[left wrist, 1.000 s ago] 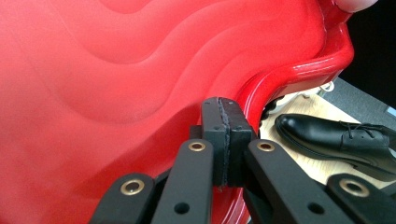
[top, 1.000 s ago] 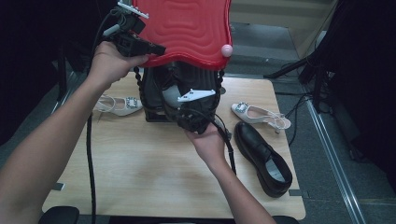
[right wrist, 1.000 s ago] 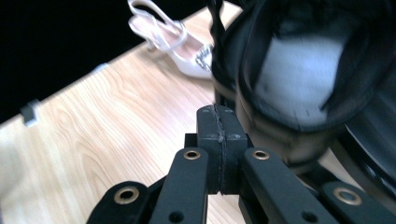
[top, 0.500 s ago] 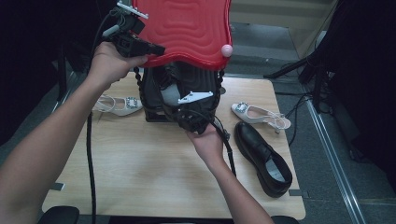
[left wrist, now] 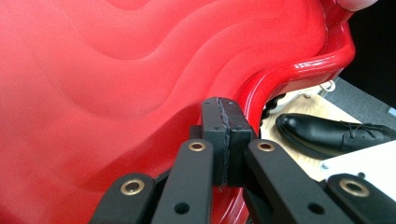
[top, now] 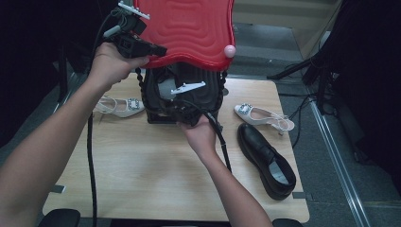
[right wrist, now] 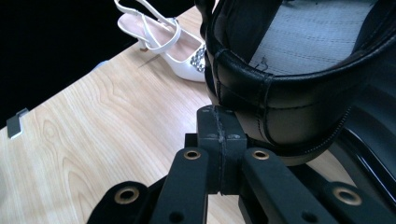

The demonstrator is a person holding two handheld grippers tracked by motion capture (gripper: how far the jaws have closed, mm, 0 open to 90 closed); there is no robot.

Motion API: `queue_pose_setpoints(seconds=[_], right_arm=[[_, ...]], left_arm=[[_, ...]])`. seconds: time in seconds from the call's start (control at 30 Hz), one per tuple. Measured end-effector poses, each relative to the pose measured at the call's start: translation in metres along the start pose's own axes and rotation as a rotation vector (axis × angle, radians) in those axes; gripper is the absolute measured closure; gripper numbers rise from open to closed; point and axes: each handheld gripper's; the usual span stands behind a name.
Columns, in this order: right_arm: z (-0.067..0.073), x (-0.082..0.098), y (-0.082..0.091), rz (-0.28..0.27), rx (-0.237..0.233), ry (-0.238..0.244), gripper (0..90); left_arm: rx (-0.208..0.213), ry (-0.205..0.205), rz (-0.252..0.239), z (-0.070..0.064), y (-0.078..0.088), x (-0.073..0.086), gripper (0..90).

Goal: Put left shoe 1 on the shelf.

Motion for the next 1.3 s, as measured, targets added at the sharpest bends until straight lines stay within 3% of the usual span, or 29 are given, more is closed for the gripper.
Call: queue_pose_setpoints(seconds=[0.13, 0.43, 0.57, 0.77, 0.93, 1.0, 1.03, 1.2, 1.3], right_arm=[[0.003, -0.012, -0.011, 0.0, 0.017, 0.01, 90.0], [0.004, -0.029, -0.03, -0.018, 0.022, -0.017, 90.0], [0.002, -0.031, -0.037, -0.011, 0.022, -0.026, 90.0], [0.002, -0.026, -0.042, -0.005, 0.022, -0.026, 90.0], [0.004, -0.024, -0.029, -0.021, -0.004, -0.011, 90.0], [0.005, -0.021, -0.017, -0.034, -0.031, -0.005, 86.1], [0.006, -0.019, -0.013, -0.043, -0.037, 0.005, 85.4], [0.007, -0.005, 0.008, -0.068, -0.065, 0.025, 77.7], [0.005, 0.001, 0.013, -0.054, -0.085, 0.035, 73.1]], left_arm=[[-0.002, -0.002, 0.0, 0.0, 0.0, 0.0, 90.0], [-0.003, -0.004, -0.002, 0.0, 0.0, 0.001, 90.0], [-0.004, -0.005, -0.002, 0.0, 0.0, 0.001, 90.0], [-0.021, -0.046, -0.003, -0.001, 0.002, 0.002, 90.0], [-0.028, -0.039, 0.002, -0.001, 0.003, 0.0, 89.2], [-0.008, -0.019, -0.012, -0.001, 0.006, -0.001, 82.8], [0.028, 0.004, -0.028, -0.001, 0.011, -0.002, 78.8], [0.059, -0.031, -0.028, -0.015, 0.023, 0.0, 63.4], [0.072, -0.034, -0.025, -0.019, 0.026, 0.003, 58.7]])
Point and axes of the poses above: each handheld gripper's, and its own axes: y roughly backward along the jaws, x roughly out of its underside, z roughly to its left, and after that the axes turned 1 degree about -z, right-handed
